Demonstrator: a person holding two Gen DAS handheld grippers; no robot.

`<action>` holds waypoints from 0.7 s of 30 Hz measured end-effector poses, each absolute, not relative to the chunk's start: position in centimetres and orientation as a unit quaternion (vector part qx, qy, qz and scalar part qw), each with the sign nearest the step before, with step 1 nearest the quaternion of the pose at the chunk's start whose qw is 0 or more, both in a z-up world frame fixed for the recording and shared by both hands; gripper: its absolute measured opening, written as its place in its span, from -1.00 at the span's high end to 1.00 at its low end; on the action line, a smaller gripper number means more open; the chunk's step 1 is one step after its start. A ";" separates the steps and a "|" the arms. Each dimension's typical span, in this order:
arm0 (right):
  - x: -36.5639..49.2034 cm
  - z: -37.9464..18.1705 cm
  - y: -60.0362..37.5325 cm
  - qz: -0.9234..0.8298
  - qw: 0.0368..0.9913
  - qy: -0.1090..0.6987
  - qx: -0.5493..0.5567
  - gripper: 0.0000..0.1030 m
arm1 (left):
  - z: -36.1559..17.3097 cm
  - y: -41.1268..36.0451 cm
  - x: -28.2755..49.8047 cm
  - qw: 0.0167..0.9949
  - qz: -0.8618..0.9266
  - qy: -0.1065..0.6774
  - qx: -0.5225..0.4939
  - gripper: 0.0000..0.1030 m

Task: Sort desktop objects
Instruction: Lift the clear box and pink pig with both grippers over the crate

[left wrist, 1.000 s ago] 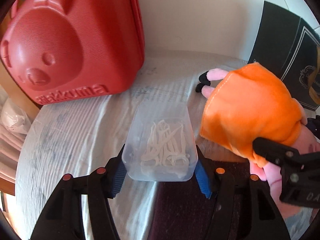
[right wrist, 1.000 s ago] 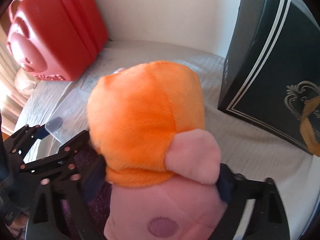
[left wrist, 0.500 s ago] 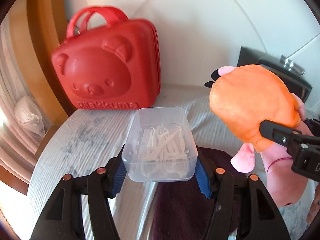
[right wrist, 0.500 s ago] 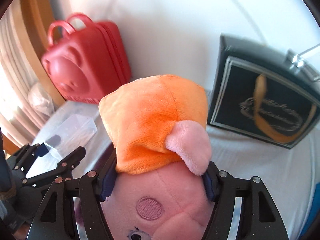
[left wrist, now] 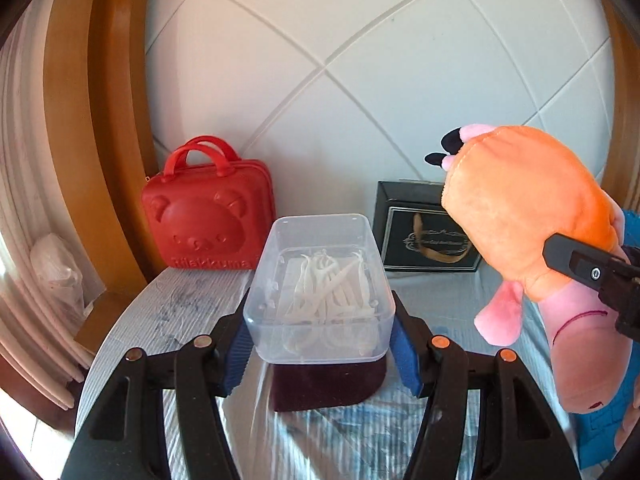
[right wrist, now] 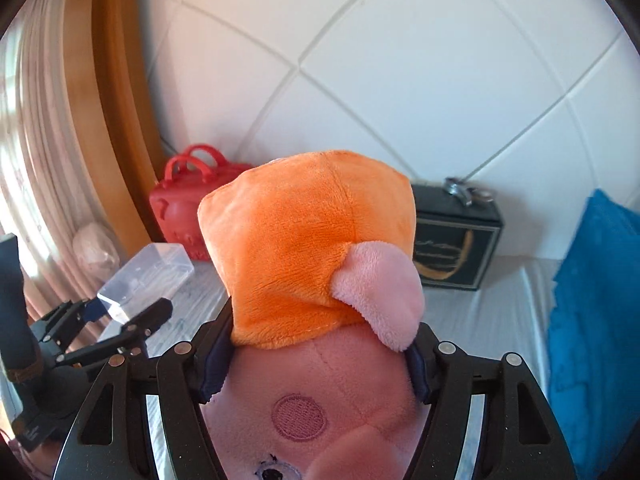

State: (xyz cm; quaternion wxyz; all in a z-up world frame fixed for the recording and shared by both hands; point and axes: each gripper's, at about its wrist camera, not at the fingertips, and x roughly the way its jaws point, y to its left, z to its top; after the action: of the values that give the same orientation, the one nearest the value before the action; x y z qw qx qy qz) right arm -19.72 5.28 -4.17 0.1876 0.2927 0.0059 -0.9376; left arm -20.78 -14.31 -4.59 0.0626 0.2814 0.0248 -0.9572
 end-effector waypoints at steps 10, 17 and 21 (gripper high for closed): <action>-8.5 2.1 15.6 -0.971 0.080 -0.021 0.224 -0.36 | -0.5 -4.9 -15.7 -0.043 -0.971 0.002 0.235 -0.15; -3.2 5.3 25.9 -0.984 0.006 -0.042 0.173 -0.36 | 1.9 4.5 -12.8 -0.106 -0.971 -0.020 0.212 -0.15; -1.5 6.2 32.3 -0.986 -0.031 -0.049 0.158 -0.37 | 3.3 11.5 -11.9 -0.138 -0.969 -0.028 0.201 -0.15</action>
State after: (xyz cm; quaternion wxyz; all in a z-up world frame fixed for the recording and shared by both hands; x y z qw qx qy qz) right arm -1.52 32.30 6.25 -0.0307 0.1577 -0.0486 -0.9858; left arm -11.86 11.47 3.35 -0.1380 0.2015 -0.0276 -0.9693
